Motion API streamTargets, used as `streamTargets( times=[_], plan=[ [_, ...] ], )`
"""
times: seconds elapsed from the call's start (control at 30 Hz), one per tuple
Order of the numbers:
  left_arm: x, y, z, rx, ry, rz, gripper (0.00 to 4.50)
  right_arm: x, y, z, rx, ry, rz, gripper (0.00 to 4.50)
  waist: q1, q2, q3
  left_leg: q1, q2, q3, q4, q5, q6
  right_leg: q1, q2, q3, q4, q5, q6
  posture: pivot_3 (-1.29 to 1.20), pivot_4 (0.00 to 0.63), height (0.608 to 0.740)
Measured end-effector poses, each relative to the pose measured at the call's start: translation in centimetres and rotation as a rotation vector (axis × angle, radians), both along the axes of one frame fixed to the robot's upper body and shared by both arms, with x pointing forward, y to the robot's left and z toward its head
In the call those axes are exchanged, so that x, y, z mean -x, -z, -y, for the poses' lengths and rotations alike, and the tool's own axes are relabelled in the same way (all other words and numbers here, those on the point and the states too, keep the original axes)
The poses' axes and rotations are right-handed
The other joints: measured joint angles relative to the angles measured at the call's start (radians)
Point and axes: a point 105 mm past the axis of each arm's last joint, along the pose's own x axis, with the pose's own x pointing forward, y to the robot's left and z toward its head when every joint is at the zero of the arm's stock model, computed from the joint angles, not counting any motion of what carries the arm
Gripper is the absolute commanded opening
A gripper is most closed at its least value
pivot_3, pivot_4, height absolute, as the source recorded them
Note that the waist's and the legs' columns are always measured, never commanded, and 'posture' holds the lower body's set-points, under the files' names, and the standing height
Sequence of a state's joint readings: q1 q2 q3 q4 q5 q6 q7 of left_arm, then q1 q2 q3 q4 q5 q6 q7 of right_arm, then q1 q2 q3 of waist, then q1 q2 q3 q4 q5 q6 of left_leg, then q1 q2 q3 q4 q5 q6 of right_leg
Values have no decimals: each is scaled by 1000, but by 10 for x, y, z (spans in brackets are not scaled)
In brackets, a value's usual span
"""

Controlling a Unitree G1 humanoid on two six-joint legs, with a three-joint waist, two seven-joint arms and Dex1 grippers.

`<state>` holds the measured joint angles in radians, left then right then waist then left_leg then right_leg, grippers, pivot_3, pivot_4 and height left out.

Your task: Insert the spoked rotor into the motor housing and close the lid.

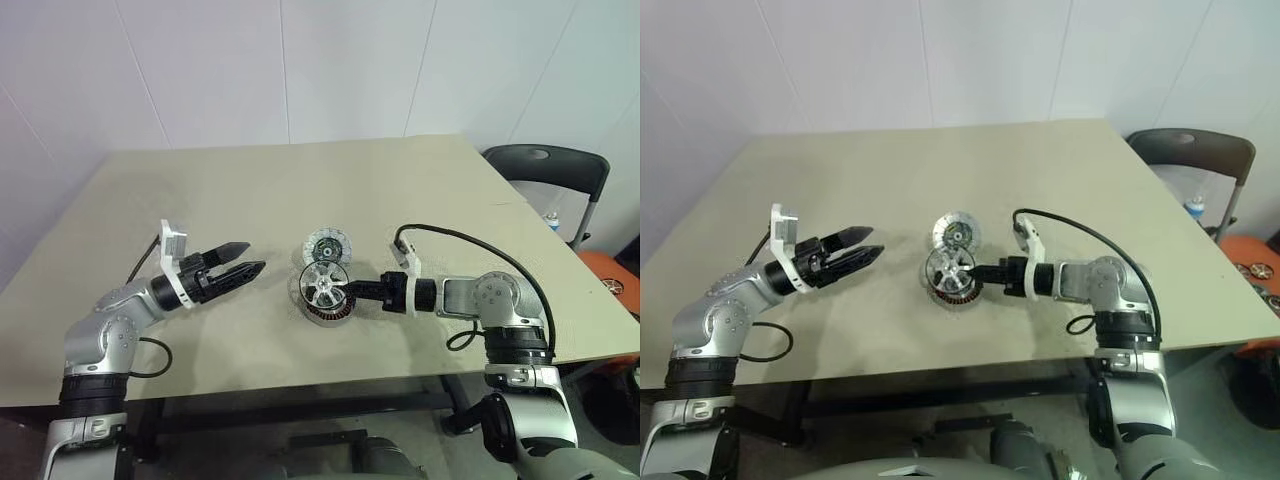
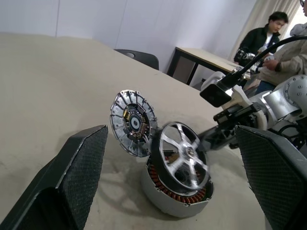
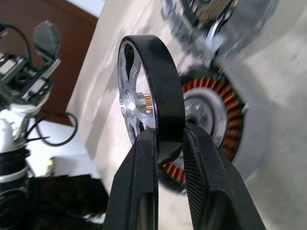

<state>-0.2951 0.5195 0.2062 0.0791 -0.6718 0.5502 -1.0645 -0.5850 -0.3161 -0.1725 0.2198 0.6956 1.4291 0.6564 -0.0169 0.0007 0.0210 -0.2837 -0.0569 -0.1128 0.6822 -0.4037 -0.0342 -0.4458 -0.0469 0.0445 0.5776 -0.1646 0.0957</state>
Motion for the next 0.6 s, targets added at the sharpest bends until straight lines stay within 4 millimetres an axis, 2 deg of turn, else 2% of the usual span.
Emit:
streamTargets(
  times=[0.23,0.6],
  plan=[
    [1,7,-1,1,-11,-10,4500,7,2,-2,-12,-30,-54,388,0,0,0,0,0,0,0,0,0,0,0,0,0,0,0,0,0,740],
    [3,13,3,-4,-4,-29,4500,7,8,0,-14,-10,-78,388,0,0,0,1,0,0,0,-1,2,1,0,0,0,0,0,0,0,740]
  ],
)
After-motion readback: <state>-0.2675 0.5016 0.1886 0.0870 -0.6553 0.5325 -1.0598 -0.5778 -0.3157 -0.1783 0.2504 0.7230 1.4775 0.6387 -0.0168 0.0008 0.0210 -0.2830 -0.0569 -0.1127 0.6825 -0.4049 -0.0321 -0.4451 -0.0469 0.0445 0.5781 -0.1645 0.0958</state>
